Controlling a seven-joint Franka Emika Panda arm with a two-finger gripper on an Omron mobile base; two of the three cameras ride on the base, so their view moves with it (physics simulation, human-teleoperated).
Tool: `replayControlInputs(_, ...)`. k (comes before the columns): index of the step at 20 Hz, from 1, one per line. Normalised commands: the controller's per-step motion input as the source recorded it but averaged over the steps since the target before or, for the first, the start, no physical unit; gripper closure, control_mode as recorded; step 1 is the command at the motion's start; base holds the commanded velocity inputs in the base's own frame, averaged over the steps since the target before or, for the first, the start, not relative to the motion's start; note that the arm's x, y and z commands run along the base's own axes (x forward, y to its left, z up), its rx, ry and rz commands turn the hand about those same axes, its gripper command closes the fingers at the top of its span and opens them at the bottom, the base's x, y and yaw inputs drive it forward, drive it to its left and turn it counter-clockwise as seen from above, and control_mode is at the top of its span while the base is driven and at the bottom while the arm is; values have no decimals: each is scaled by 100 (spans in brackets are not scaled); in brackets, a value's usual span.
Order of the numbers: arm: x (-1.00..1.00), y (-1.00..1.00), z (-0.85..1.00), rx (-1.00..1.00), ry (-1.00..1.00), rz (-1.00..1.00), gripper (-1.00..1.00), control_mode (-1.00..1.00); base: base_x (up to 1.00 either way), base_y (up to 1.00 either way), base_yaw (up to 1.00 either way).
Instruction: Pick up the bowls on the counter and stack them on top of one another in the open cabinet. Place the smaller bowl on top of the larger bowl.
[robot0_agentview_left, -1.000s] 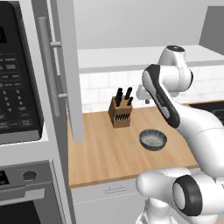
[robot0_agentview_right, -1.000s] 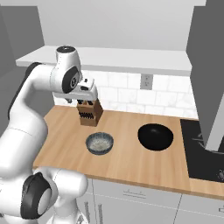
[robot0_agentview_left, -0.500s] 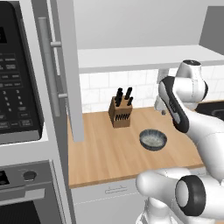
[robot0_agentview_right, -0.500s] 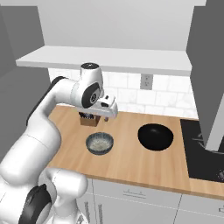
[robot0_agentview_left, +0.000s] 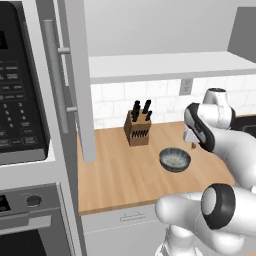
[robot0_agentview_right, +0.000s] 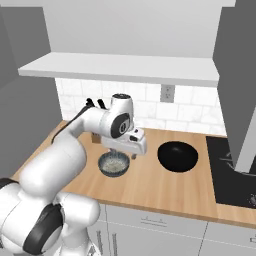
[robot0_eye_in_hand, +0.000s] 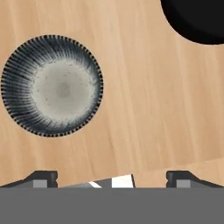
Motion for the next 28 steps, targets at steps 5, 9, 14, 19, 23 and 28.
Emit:
replayControlInputs(5,9,5,-54,6,7,0,-100,-100,0,0,0)
replayControlInputs(9,10,5,-45,13,-3,0,-100,-100,0,0,0)
replayControlInputs(14,24,8,-28,2,-3,0,-100,-100,0,0,0)
replayControlInputs(19,15,13,-32,0,-1,0,-100,-100,0,0,0)
replayControlInputs(23,11,2,-44,0,0,0,-100,-100,0,0,0)
replayControlInputs(28,16,0,-28,0,-4,0,-100,-100,0,0,0)
